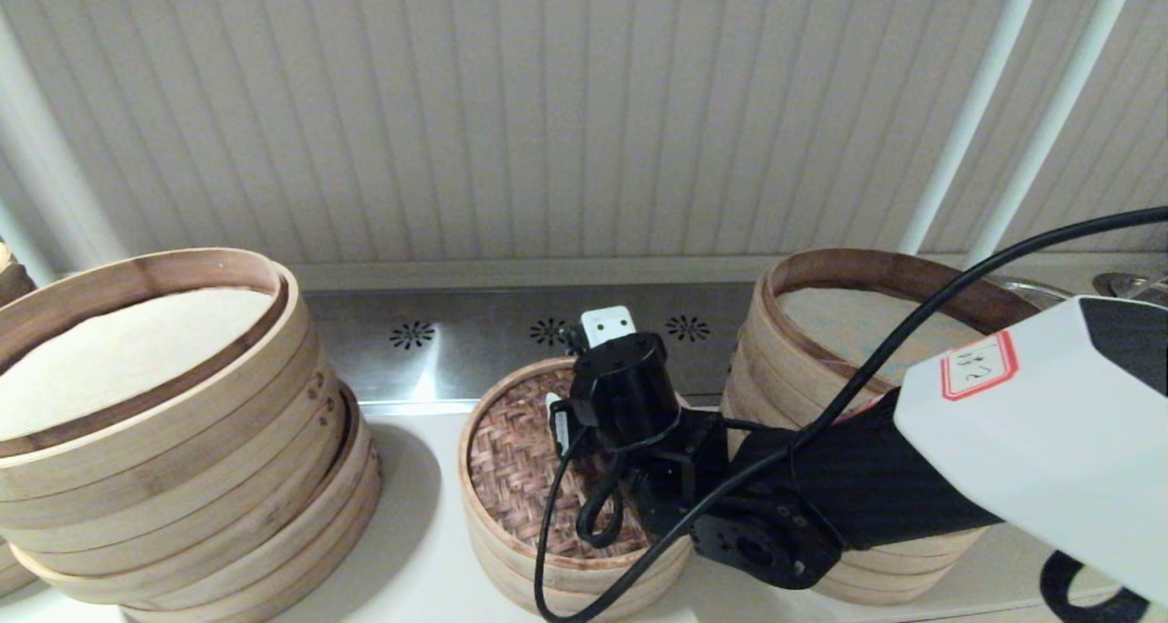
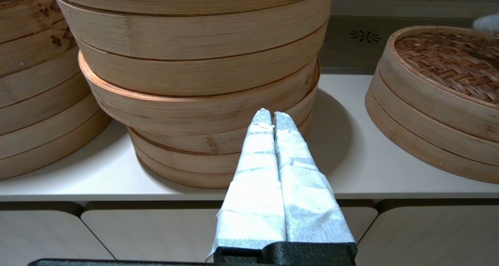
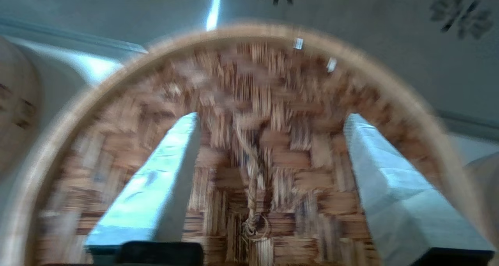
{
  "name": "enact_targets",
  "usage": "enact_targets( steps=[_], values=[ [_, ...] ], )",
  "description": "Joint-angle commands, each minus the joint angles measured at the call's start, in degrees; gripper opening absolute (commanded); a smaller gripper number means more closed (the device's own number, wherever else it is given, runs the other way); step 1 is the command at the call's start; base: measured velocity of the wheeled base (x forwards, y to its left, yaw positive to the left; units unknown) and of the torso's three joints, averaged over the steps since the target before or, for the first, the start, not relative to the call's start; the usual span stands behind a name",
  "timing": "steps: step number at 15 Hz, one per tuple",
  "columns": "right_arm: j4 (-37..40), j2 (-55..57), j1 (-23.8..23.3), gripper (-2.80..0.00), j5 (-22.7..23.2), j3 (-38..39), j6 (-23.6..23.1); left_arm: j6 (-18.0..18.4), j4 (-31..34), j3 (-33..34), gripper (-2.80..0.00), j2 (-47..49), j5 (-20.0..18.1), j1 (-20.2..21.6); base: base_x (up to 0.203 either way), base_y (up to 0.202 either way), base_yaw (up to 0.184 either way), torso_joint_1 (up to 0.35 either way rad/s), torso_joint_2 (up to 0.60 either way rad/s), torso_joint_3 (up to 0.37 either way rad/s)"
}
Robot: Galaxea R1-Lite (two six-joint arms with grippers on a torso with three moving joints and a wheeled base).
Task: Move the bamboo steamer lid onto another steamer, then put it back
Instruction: Put the steamer, then pick up the steamer
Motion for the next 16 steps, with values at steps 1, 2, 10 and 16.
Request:
enact_targets(
  steps=[1, 2, 10, 16],
  values=[
    [0.0, -4.0, -0.1, 0.0, -0.3, 0.3, -0.6, 0.0, 0.0, 0.0, -2.8, 0.0, 0.0, 0.0, 0.0, 0.0, 0.0, 0.0, 0.0, 0.0],
    [0.2, -5.6, -0.1, 0.0, -0.5, 0.5, -1.2, 0.0, 0.0, 0.0, -2.8, 0.0, 0.0, 0.0, 0.0, 0.0, 0.0, 0.0, 0.0, 0.0],
    [7.3, -23.0, -0.2, -2.8, -4.6, -0.3, -9.4, 0.0, 0.0, 0.0, -2.8, 0.0, 0.0, 0.0, 0.0, 0.0, 0.0, 0.0, 0.0, 0.0],
    [17.3, -39.0, -3.5, -2.8, -8.0, -1.2, -13.5, 0.0, 0.0, 0.0, -2.8, 0.0, 0.0, 0.0, 0.0, 0.0, 0.0, 0.0, 0.0, 0.0]
  ],
)
